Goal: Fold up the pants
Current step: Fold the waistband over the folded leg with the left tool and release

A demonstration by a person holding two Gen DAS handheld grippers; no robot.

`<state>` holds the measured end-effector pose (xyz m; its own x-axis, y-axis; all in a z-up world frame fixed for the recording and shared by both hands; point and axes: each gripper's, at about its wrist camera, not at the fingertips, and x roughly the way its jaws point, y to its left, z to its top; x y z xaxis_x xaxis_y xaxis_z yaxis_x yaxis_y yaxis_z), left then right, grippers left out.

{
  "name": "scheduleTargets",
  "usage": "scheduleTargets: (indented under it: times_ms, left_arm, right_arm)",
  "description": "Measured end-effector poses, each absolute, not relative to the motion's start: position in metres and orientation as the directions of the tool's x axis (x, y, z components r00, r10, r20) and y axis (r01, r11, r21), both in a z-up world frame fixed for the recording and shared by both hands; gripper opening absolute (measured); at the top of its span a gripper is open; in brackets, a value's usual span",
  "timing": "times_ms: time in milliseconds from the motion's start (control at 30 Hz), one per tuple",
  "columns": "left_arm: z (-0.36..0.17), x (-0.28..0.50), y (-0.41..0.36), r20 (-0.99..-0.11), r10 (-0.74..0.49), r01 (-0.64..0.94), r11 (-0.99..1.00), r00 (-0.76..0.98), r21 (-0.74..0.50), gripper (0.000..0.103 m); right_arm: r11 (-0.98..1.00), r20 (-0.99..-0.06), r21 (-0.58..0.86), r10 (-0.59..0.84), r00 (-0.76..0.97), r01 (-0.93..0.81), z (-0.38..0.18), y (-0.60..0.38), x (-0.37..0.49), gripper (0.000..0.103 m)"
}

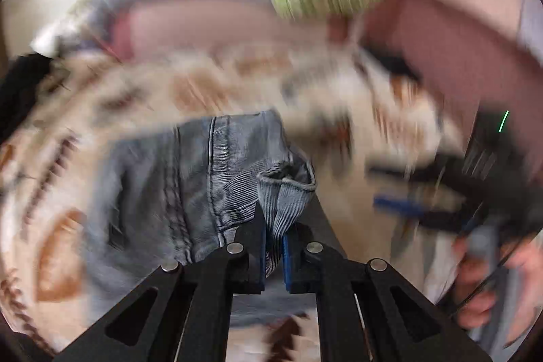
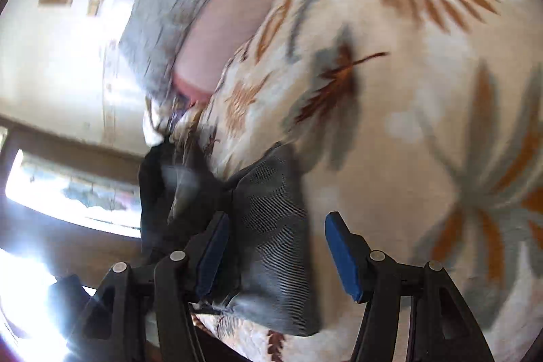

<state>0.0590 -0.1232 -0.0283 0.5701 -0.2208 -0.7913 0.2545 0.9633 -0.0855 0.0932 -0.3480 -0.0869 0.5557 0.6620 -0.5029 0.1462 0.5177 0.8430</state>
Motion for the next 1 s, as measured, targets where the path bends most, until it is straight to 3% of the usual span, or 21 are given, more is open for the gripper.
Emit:
scheduleTargets:
  times_ms: [67,100,200,267,400,500,600,667,833,1000]
  left_arm:
    - [-0.063,0.063,-0.139,-0.854,-0.162,0.272,0.962,0.495,-0.025,0.008]
    - [-0.065,0.06,-0.142,-0.845,-0.152,0.285,0.958,0.513,0.001,0.009]
    - [-0.047,0.06,-0.13,-0.831,-0.289,0.317,0.937,0.475,-0.144,0.039]
    - [-0.03,0.059,-0.115,-0.814,-0.364,0.31,0.92,0.452,-0.239,0.044]
    - [0.015,0.037,-0.066,-0.729,-0.41,0.274,0.911,0.548,-0.308,0.057]
    - [0.04,0.022,-0.014,-0.664,-0.292,0.157,0.954,0.688,-0.257,0.073]
    - [0.022,0.033,0.023,-0.714,-0.158,0.016,0.979,0.682,-0.201,0.073]
    - [0.004,0.041,0.036,-0.754,-0.135,-0.037,0.978,0.643,-0.206,0.073]
    - [-0.028,0.042,0.036,-0.784,-0.145,-0.033,0.978,0.604,-0.207,0.074]
    - [-0.033,0.044,0.031,-0.791,-0.147,-0.019,0.98,0.594,-0.196,0.075]
  right_arm:
    - [0.515,-0.5,0.844,0.654,0.568,0.151,-0.088,-0.356,0.092,0.062]
    - [0.516,-0.501,0.843,0.651,0.571,0.151,-0.089,-0.358,0.094,0.062]
    - [0.523,-0.508,0.839,0.653,0.561,0.151,-0.092,-0.355,0.099,0.062]
    - [0.548,-0.524,0.825,0.647,0.554,0.139,-0.088,-0.351,0.1,0.062]
    - [0.546,-0.506,0.832,0.677,0.534,0.097,-0.077,-0.344,0.087,0.063]
    - [0.519,-0.487,0.852,0.736,0.47,0.069,-0.07,-0.324,0.079,0.066]
    - [0.493,-0.483,0.866,0.781,0.395,0.084,-0.073,-0.3,0.074,0.066]
    - [0.489,-0.492,0.865,0.788,0.37,0.11,-0.074,-0.286,0.074,0.067]
    - [0.471,-0.487,0.87,0.77,0.412,0.146,-0.057,-0.276,0.065,0.067]
    - [0.545,-0.562,0.822,0.729,0.392,0.166,-0.055,-0.265,0.064,0.067]
